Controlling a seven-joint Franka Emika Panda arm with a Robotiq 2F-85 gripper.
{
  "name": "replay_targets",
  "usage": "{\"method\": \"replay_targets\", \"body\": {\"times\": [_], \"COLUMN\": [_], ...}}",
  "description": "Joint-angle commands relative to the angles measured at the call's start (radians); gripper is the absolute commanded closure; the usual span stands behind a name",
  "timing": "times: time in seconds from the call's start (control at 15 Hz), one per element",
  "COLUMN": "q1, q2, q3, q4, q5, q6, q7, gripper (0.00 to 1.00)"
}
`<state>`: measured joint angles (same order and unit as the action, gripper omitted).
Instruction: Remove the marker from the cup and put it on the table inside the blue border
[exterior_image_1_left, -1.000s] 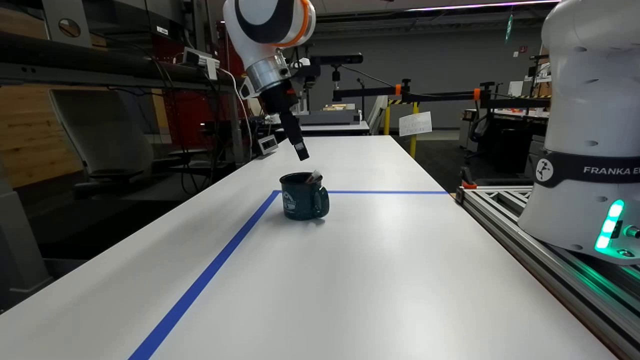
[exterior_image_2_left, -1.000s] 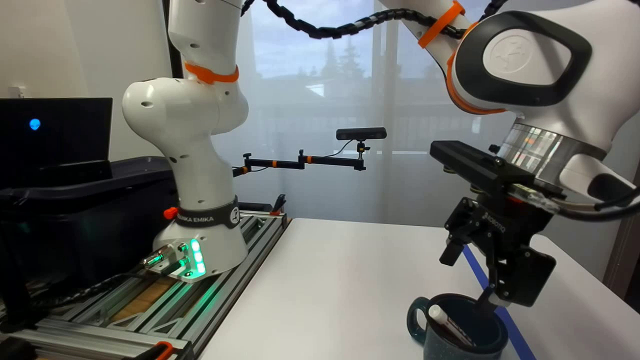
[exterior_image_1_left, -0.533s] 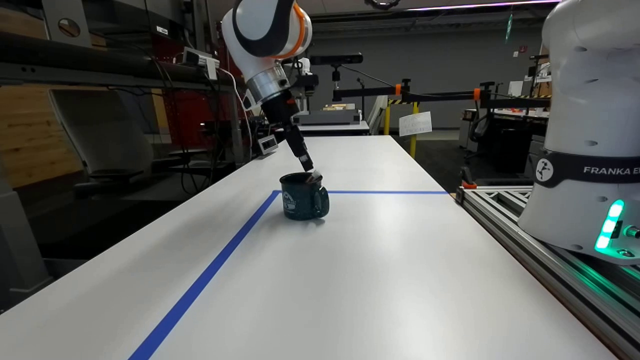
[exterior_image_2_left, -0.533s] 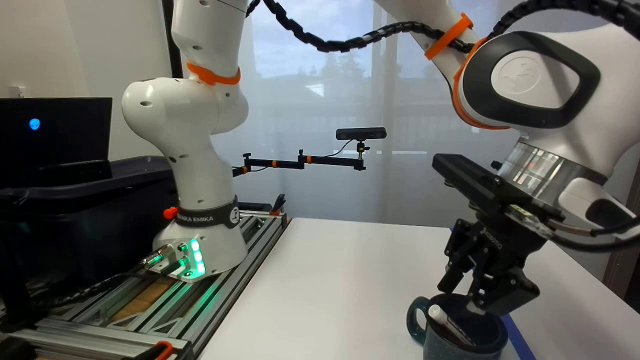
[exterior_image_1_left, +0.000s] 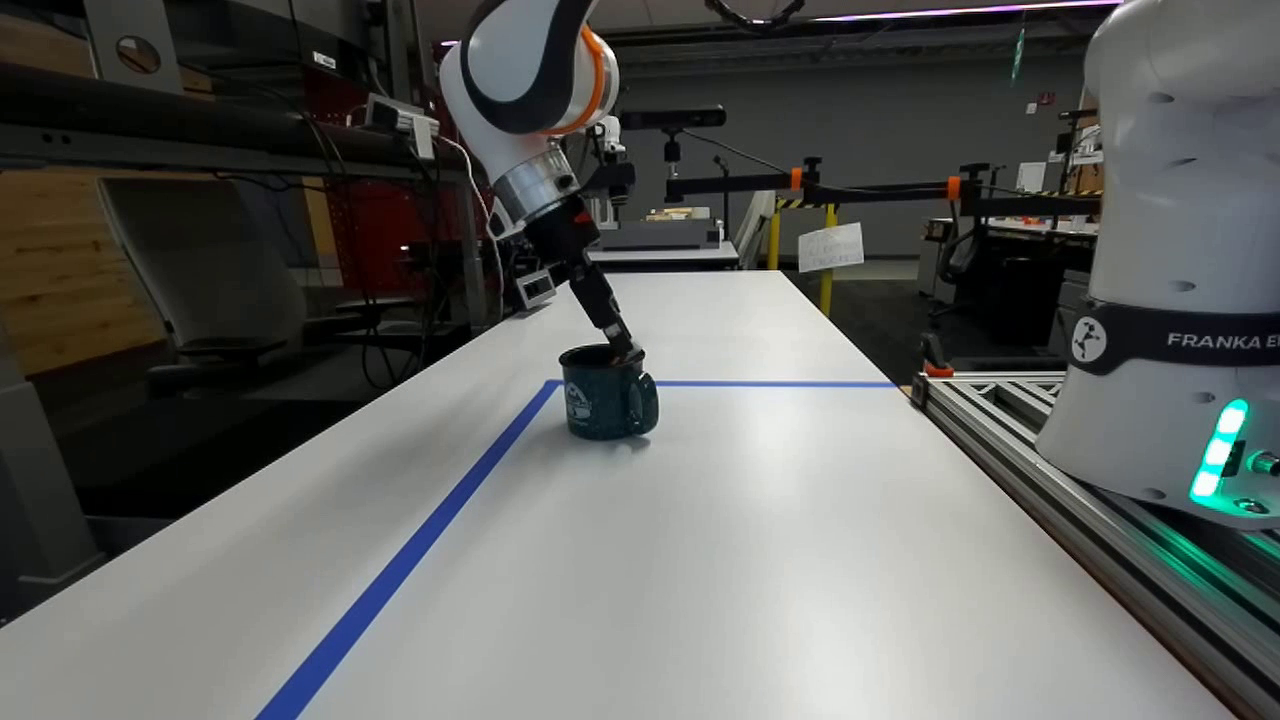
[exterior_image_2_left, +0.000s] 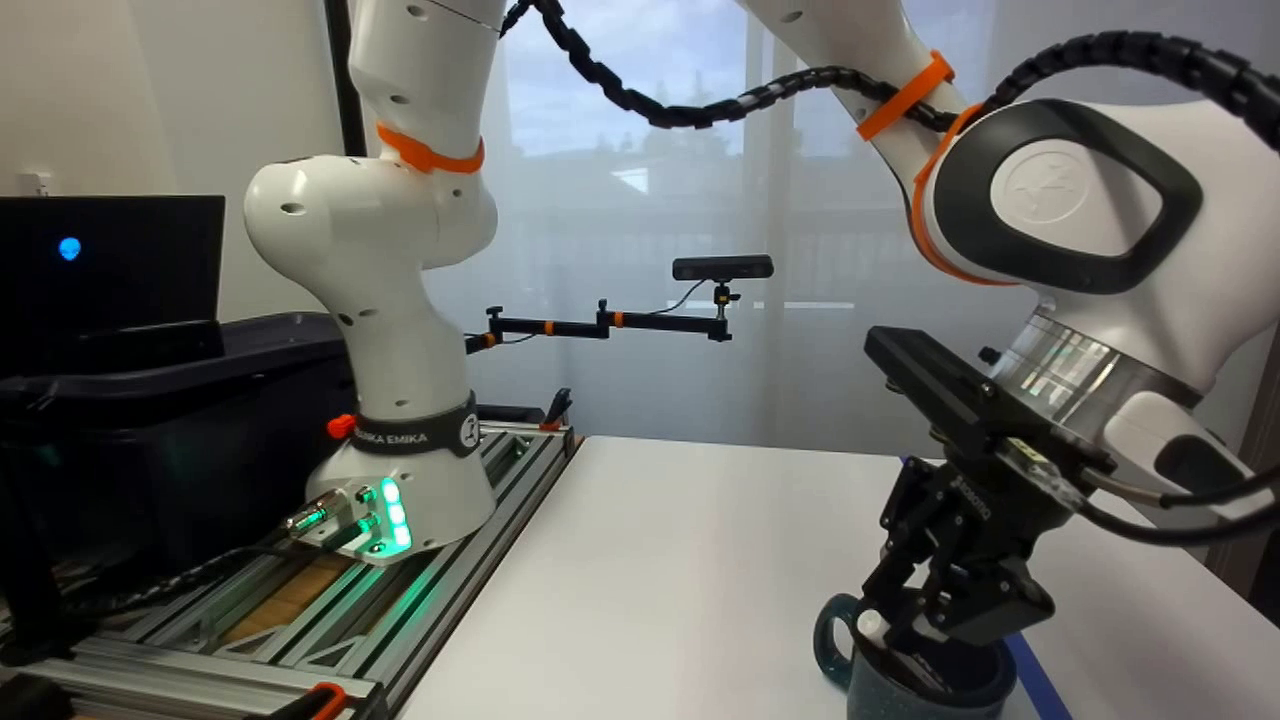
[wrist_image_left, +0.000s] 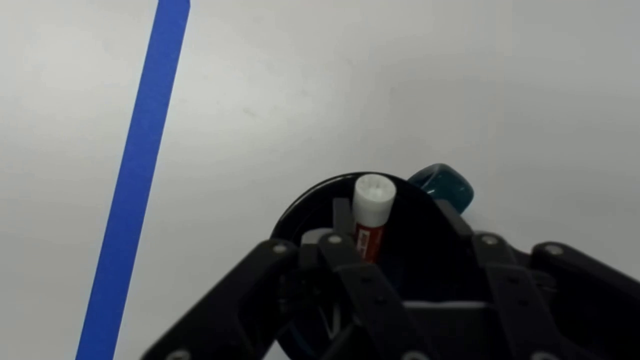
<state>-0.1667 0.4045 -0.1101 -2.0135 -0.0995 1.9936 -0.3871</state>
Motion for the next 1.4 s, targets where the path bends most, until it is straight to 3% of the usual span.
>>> {"method": "replay_targets", "body": {"times": [0.0,0.07,0.13,0.4,0.47,1.0,1.33], "q1": [-0.008,-0.008,-0.009,-0.013,-0.016,0.007,0.085], "q2": [0.020,0.025,0.027,0.013,0.009,-0.229,-0.440], "q3": [0.009,0.009,0.009,0.006,0.006,0.018,0.045], "q4": [0.029,0.031,0.032,0.026,0.026,-0.115,-0.291], "q5": [-0.002,-0.003,-0.002,-0.004,-0.001,-0.024,-0.168], "q6": [-0.039,-0.039,-0.040,-0.039,-0.040,-0.138,-0.061], "q7": [0.025,0.029,0.030,0.032,0.029,0.010,0.174], "gripper": [0.55,0.58,0.78,1.00,0.95,0.95,0.95]}}
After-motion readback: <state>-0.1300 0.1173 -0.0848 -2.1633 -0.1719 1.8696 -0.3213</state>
